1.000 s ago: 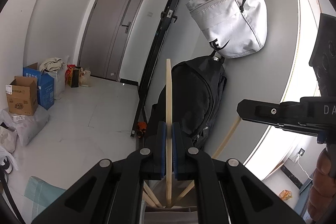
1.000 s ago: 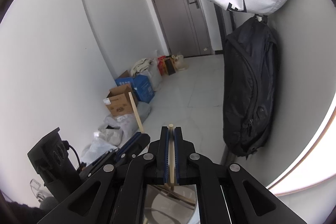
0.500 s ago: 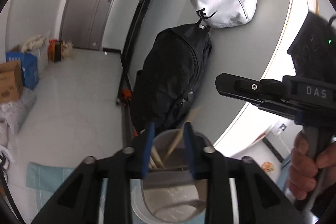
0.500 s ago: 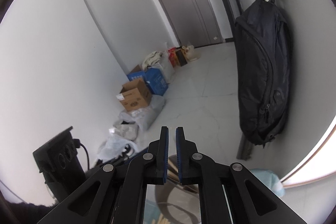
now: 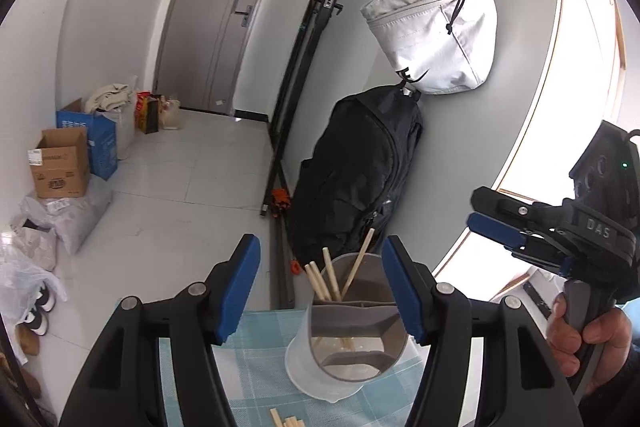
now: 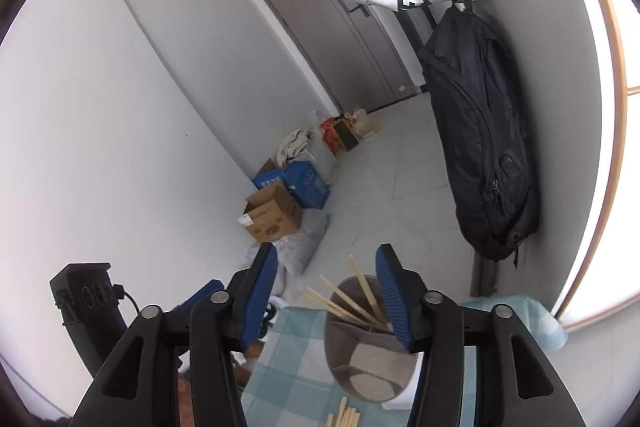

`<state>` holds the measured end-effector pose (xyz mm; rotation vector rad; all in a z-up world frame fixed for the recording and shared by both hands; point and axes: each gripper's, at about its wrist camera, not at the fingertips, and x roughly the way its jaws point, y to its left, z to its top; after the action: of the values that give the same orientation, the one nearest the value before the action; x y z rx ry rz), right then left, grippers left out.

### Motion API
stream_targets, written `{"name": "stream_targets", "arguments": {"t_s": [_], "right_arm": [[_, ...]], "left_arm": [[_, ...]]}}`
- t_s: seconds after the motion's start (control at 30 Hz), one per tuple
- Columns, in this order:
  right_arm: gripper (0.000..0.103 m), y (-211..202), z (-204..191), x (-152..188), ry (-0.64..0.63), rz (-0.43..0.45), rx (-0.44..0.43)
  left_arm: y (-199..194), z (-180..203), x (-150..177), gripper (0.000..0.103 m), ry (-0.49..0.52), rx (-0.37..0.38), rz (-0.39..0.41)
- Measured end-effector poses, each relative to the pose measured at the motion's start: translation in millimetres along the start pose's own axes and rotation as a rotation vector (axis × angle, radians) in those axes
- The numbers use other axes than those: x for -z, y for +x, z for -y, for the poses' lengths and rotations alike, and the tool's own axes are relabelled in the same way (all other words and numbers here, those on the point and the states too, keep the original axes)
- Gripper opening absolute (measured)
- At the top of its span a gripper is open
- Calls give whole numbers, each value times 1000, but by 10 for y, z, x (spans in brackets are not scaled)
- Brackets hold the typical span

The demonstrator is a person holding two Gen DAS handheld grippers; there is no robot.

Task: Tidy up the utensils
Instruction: 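Pull both open tools back from the utensil holder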

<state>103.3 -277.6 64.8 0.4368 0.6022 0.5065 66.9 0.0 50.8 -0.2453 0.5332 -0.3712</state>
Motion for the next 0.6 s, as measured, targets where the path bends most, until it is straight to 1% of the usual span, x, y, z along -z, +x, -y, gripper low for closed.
{"name": "stream_targets", "arguments": {"t_s": [0.07,0.17,0.23,0.27,0.3,0.37,0.47,0.5,0.6], "right_arm": [[57,-60,-55,40,-10,4,-2],[64,-166,-147,111,-30,14,-4],[66,-219,-208,160,-43,17,-6],[68,-249,-238,186,-48,17,-6],[72,-285,-279,219,-56,17,-7],[74,-325,-323,273,-69,15,-6],[79,-393,-414,401,-93,10,-1],[80,-410,-440,447,-102,8,2],[82,-434,-494,579,-122,-2,11]], "left_arm": [[-48,15,9,67,-4,-28,2],[-160,21,31,68,-12,-44,13],[-228,36,31,68,-16,-57,17],[-261,36,29,70,-18,-62,18],[-304,39,33,76,-23,-67,16],[-374,56,41,80,-31,-76,22],[-476,84,78,81,-34,-73,21],[-489,93,89,83,-32,-77,12],[-537,91,168,83,-38,-76,-11]]}}
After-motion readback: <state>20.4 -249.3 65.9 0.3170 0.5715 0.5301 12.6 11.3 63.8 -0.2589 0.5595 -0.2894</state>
